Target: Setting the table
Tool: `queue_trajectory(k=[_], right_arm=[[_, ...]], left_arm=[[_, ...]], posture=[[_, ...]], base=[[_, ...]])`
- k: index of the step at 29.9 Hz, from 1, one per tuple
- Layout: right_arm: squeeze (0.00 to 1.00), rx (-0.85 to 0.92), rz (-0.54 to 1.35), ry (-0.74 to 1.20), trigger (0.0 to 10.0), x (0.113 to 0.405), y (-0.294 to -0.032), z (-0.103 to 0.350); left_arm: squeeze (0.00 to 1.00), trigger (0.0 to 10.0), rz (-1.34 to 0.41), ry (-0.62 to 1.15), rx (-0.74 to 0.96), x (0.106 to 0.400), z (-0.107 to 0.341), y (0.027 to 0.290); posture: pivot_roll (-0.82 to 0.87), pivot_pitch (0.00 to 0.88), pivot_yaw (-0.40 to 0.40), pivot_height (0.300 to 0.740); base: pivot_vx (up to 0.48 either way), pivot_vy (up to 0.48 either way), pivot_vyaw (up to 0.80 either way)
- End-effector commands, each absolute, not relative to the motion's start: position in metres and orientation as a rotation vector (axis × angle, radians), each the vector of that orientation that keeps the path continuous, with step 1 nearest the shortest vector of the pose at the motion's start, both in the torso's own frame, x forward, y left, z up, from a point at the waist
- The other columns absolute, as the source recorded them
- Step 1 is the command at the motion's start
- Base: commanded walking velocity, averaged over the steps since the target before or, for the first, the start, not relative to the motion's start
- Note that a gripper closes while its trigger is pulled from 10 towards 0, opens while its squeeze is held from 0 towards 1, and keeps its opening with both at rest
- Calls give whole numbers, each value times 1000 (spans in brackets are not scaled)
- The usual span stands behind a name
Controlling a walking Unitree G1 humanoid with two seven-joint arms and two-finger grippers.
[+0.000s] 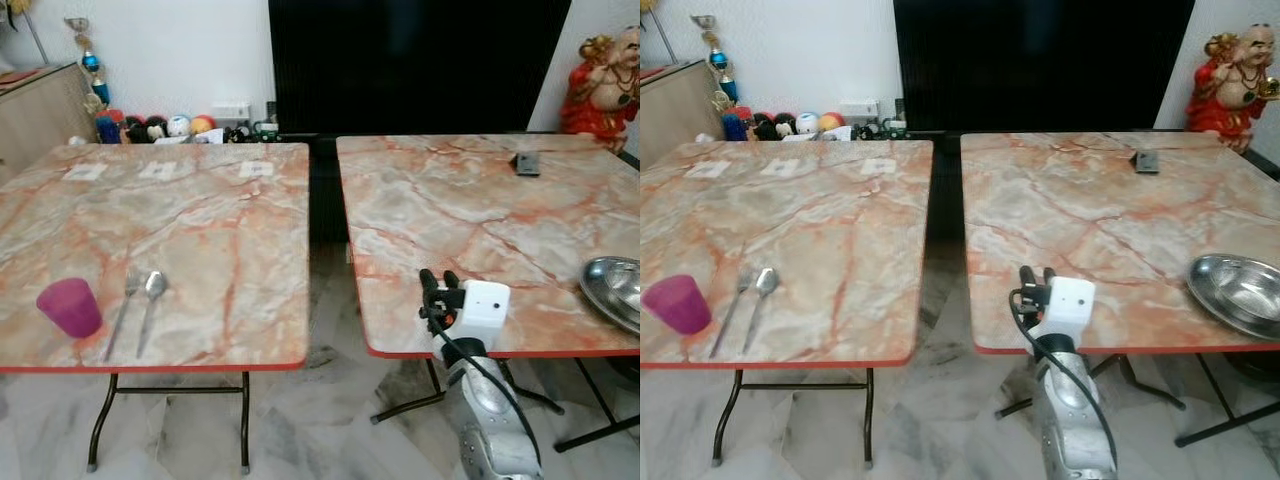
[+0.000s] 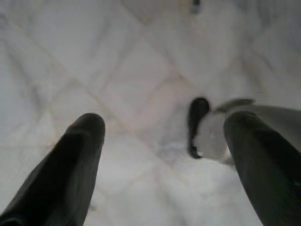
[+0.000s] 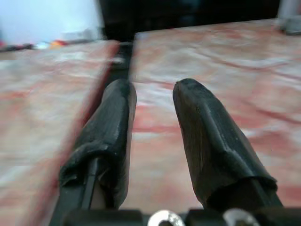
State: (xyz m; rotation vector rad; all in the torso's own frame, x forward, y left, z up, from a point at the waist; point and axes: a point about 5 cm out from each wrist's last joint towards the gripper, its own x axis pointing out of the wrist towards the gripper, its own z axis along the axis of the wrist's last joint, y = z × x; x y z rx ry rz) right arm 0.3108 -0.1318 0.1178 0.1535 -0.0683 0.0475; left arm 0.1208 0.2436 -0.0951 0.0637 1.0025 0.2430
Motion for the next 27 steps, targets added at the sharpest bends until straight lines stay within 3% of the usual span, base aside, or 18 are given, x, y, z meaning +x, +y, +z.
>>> queue_trajectory(k=[1,15,21,27], right_arm=[[0,114,35,-100,10000,310,-140,125],[0,50,-366,136,10000,266,-218,68],[0,113,-408,273,10000,262,-223,37],[0,257,-360,561,10000,253,-202,-17]], left_arm=[[0,10000,243,1017,54,118,-97,241],[0,10000,244,1004,57,126,-94,242],[0,10000,246,995,56,131,-93,242],[0,10000,215,1000,91,136,-91,242]], posture=[[15,22,2,740],[0,34,6,740],[3,36,8,740],[-4,40,32,740]], base=[[0,0,0],[0,0,0],[0,0,0],[0,0,0]])
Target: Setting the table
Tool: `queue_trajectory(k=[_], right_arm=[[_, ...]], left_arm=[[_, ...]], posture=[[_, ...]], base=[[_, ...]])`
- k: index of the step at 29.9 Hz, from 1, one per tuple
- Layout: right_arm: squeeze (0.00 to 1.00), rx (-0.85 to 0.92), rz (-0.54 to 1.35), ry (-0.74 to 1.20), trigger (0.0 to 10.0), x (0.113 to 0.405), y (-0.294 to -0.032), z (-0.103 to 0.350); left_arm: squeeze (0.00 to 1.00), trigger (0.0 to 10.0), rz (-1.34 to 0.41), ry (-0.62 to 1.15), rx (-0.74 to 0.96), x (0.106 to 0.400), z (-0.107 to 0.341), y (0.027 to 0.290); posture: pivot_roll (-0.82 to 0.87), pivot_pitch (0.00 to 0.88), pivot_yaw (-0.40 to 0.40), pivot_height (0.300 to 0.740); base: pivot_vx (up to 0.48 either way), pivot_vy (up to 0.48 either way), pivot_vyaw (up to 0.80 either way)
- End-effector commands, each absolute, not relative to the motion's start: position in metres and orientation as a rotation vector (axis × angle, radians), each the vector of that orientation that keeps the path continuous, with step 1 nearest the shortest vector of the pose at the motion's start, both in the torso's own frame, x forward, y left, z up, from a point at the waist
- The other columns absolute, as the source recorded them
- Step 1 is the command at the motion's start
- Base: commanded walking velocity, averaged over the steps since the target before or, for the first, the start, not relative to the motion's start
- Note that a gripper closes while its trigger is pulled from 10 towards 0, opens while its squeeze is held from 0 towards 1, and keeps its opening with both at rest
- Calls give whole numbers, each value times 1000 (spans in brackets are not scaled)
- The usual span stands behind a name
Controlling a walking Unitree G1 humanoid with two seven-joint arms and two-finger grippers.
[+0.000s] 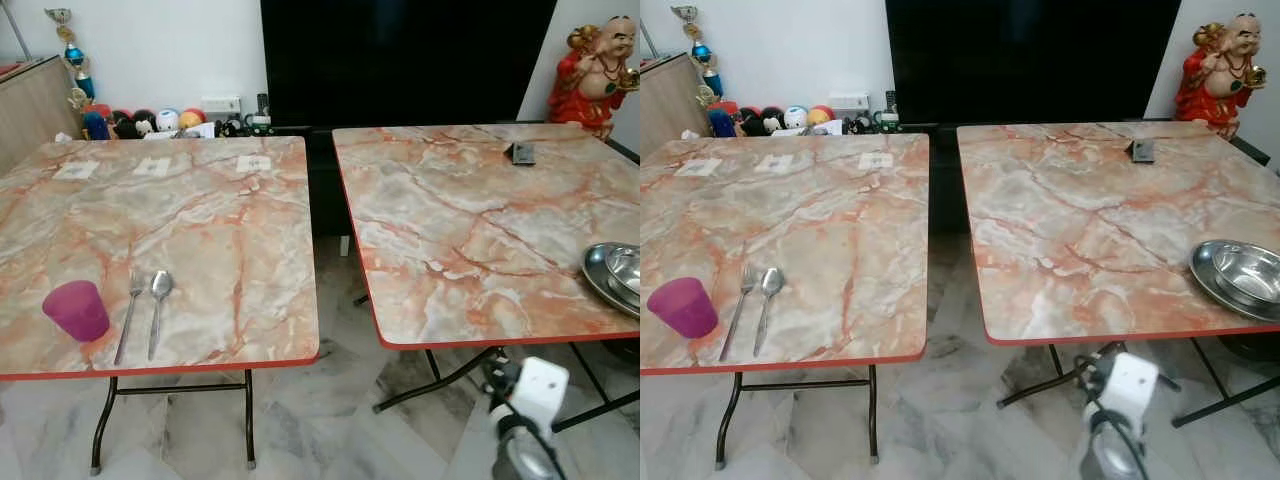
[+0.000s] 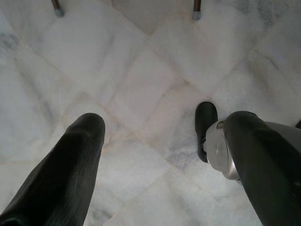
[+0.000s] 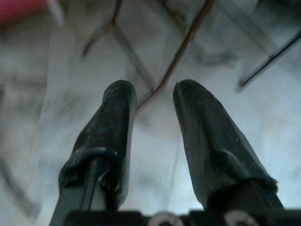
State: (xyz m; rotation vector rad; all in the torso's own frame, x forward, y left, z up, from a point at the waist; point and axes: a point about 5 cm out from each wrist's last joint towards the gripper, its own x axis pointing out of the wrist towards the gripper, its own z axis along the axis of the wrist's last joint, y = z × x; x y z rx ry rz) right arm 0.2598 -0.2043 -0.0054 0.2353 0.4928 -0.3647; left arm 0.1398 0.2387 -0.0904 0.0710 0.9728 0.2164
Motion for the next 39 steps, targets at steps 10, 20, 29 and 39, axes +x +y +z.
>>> queue_trajectory(k=[10,20,29,39], right_arm=[[0,87,-73,780,10000,228,-180,-57],[0,103,-91,845,10000,210,-180,-70],[0,94,-57,868,10000,209,-171,-72],[0,97,-51,835,10000,222,-171,-65]], left_arm=[[0,10000,205,979,108,140,-90,241],[0,10000,169,977,140,145,-88,243],[0,10000,237,959,85,147,-85,249],[0,10000,245,925,74,161,-79,252]], posture=[[27,46,53,740],[13,100,19,740],[66,101,12,740],[53,87,19,740]], base=[[0,0,0],[0,0,0],[0,0,0],[0,0,0]])
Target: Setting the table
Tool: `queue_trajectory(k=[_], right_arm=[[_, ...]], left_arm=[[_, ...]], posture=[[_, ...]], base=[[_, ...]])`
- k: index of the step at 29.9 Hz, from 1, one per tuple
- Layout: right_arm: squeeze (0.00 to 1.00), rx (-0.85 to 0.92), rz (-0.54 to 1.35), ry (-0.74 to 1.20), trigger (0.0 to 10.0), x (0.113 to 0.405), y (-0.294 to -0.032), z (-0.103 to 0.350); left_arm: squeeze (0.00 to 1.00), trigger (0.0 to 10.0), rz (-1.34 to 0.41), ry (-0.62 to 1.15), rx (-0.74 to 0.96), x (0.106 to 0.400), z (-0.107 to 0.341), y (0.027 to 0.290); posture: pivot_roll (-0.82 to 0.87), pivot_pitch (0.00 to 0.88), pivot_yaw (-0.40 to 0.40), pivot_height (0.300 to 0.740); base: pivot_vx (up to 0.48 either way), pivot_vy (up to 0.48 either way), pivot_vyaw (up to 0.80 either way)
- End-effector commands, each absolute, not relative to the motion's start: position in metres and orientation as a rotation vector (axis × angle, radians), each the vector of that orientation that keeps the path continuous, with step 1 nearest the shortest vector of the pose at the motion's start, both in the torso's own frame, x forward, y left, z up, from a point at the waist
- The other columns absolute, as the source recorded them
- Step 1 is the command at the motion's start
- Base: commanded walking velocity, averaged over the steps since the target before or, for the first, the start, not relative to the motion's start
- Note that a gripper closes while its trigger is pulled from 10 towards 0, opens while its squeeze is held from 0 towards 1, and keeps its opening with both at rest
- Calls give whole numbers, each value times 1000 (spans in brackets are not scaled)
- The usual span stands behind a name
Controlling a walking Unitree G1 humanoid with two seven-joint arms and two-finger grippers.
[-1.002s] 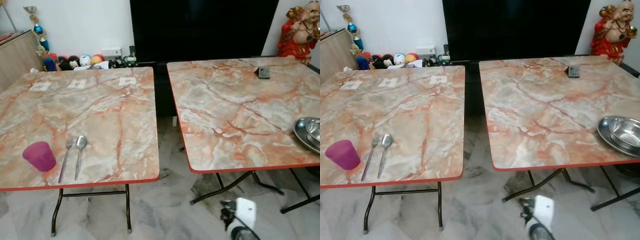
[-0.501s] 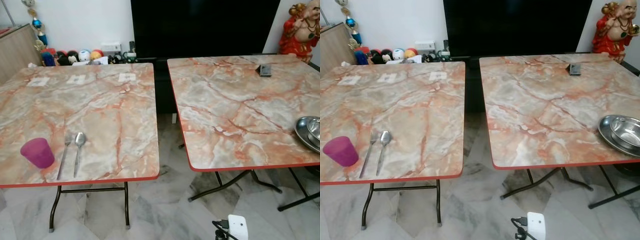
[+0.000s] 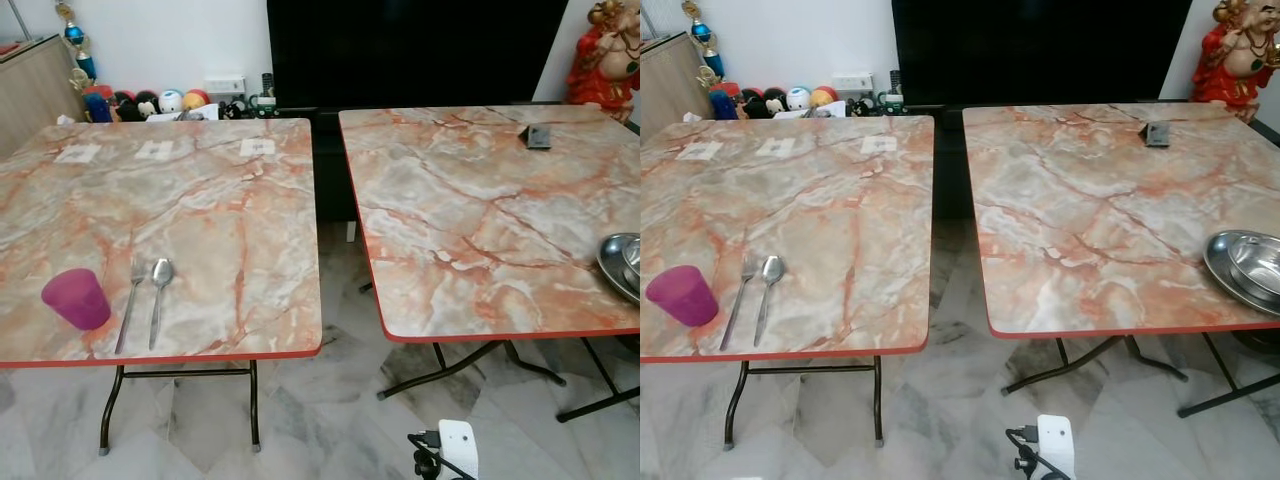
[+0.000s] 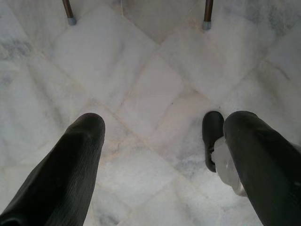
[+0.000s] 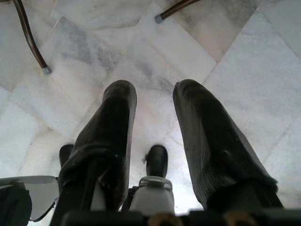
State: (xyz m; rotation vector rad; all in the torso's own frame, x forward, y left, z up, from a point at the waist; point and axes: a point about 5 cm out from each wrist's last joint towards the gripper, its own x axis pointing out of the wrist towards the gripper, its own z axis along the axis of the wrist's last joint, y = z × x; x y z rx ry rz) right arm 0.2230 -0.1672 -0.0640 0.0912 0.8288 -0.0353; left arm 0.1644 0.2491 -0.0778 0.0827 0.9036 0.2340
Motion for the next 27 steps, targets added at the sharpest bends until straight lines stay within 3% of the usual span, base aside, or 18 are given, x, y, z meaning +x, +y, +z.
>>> queue_trajectory(k=[1,18,27], right_arm=[[0,98,-57,835,10000,222,-172,-65],[0,110,-141,912,10000,188,-190,-81],[0,132,-113,940,10000,174,-177,-89]], left_arm=[[0,10000,244,924,73,161,-79,252],[0,10000,237,936,42,152,-82,251],[0,10000,268,959,63,136,-83,268]], posture=[[53,87,19,740],[32,63,36,740],[48,54,44,740]], base=[[0,0,0],[0,0,0],[0,0,0]])
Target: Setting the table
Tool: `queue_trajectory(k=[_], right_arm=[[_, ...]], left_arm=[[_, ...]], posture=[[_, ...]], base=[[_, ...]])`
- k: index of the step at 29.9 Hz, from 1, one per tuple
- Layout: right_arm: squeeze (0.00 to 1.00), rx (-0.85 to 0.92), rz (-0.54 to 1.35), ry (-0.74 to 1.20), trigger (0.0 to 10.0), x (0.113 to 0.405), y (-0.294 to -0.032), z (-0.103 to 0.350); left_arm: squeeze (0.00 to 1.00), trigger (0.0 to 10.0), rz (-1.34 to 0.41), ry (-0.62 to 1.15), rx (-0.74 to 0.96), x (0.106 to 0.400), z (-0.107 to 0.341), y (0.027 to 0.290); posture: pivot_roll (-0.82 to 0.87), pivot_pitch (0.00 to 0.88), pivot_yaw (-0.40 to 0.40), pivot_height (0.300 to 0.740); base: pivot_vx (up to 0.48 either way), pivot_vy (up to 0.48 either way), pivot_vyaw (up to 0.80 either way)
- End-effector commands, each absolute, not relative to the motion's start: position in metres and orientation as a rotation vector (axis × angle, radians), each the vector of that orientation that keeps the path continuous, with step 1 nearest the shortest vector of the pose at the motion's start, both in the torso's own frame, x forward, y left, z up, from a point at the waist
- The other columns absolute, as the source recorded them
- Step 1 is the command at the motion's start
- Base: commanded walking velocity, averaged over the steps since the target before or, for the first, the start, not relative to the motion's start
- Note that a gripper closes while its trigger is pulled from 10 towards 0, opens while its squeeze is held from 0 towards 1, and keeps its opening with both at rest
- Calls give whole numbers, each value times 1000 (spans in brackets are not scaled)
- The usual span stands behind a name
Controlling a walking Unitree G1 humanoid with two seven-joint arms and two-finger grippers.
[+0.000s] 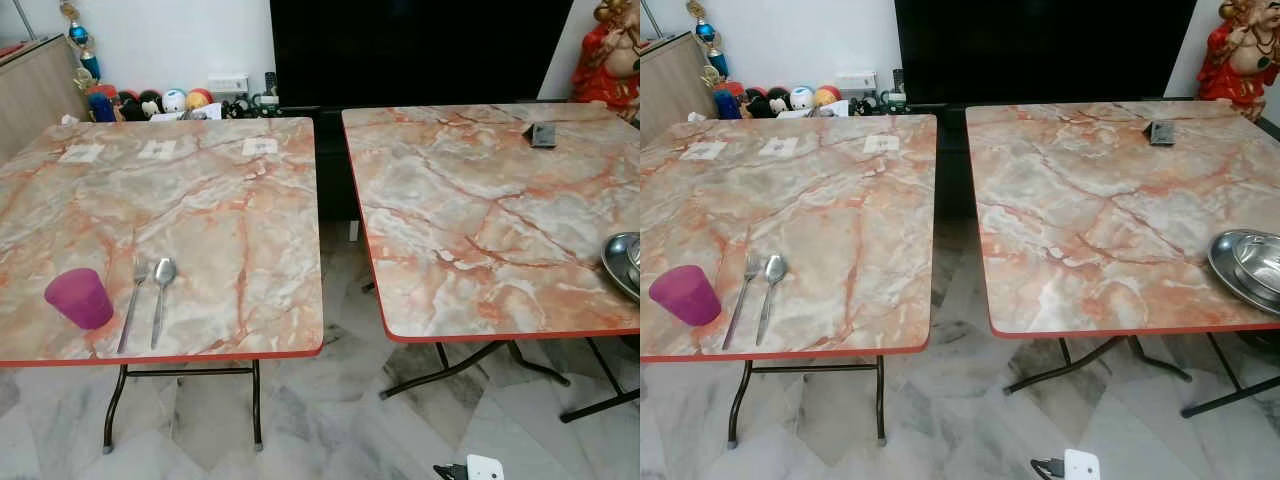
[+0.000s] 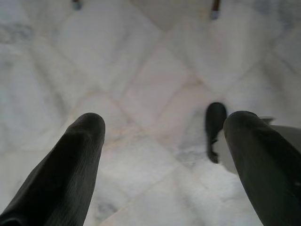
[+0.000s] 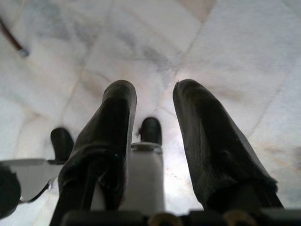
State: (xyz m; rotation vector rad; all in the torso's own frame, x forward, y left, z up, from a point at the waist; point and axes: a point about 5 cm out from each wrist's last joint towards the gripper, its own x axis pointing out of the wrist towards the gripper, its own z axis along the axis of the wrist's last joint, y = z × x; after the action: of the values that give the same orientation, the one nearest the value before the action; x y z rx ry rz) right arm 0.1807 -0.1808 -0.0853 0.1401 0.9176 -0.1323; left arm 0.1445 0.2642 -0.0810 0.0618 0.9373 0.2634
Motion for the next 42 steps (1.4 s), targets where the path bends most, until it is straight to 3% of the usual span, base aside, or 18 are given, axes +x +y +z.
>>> queue_trajectory(k=[1,8,14,24,32,42], right_arm=[[0,123,-101,947,10000,173,-176,-89],[0,87,-71,931,10000,177,-179,-87],[0,132,-164,913,10000,180,-190,-85],[0,140,-137,925,10000,178,-180,-86],[0,150,-85,923,10000,180,-158,-87],[0,66,14,912,10000,185,-156,-85]], left_arm=[[0,10000,274,961,63,135,-83,269],[0,10000,272,962,49,133,-84,266],[0,10000,231,968,62,134,-86,259],[0,10000,277,902,20,134,-85,258],[0,10000,250,949,92,125,-83,276],[0,10000,205,966,123,122,-82,279]], posture=[[37,52,42,740],[29,48,44,740],[37,42,49,740],[100,90,15,740],[102,86,47,740],[52,96,52,740]], base=[[0,0,0],[0,0,0],[0,0,0],[0,0,0],[0,0,0],[0,0,0]])
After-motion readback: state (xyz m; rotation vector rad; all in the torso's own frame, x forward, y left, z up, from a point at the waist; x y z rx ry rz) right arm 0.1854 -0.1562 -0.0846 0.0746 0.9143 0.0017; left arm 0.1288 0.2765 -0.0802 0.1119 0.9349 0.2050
